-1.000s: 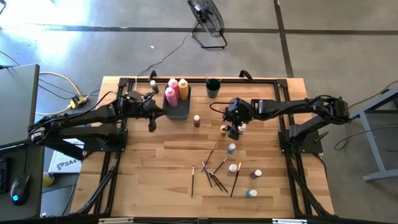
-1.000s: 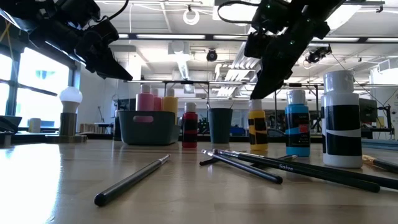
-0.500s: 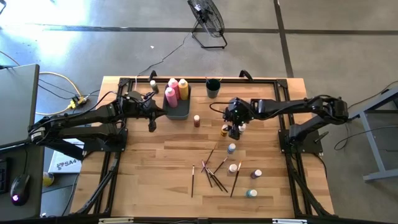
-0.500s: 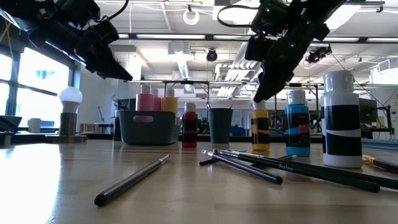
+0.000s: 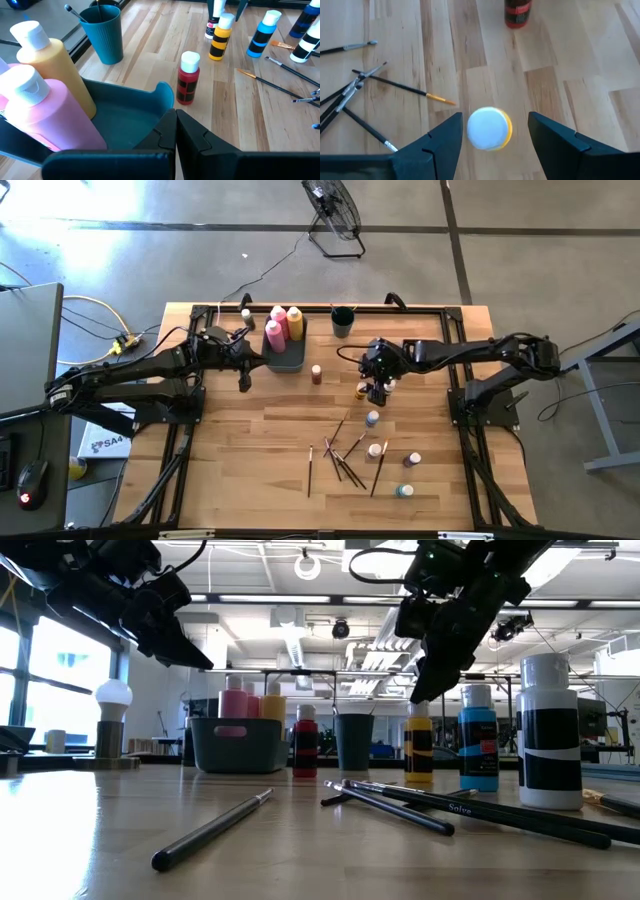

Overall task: Pick & Place Paint Supplies
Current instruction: Move the small yellow paint bottle from right to the middle of the table

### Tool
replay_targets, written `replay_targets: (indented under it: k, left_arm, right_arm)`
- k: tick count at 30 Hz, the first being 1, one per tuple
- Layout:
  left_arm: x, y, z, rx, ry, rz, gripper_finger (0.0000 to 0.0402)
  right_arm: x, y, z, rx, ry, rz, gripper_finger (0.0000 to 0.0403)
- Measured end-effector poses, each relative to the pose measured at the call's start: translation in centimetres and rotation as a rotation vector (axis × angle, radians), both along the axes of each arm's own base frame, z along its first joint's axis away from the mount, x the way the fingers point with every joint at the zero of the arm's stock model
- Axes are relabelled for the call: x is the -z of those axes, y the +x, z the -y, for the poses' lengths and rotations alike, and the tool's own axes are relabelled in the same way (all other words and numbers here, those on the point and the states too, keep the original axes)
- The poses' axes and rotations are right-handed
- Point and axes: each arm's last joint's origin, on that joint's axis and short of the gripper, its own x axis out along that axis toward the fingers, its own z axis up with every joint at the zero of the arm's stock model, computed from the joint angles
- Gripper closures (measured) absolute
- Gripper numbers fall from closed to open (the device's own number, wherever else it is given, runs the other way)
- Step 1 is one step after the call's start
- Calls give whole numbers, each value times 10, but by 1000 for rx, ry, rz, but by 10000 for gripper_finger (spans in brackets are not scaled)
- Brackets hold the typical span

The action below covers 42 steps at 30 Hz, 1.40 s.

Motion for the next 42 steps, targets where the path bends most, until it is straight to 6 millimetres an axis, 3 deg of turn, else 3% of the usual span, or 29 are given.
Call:
replay_targets:
  k: [13, 20, 33, 42]
  left_arm:
    - [0, 0, 0, 0, 0, 0, 402]
    - [0, 0, 0, 0, 0, 0, 402]
    - [0, 0, 0, 0, 0, 0, 402]
    - [0, 0, 0, 0, 0, 0, 402]
  right_arm:
    - [4, 1, 1, 16, -21, -13, 184]
    - [15, 8, -2, 13, -40, -42, 184]
    - [15, 10, -1, 24, -64, -21, 185]
    - [15, 9, -1, 25, -59, -36, 231]
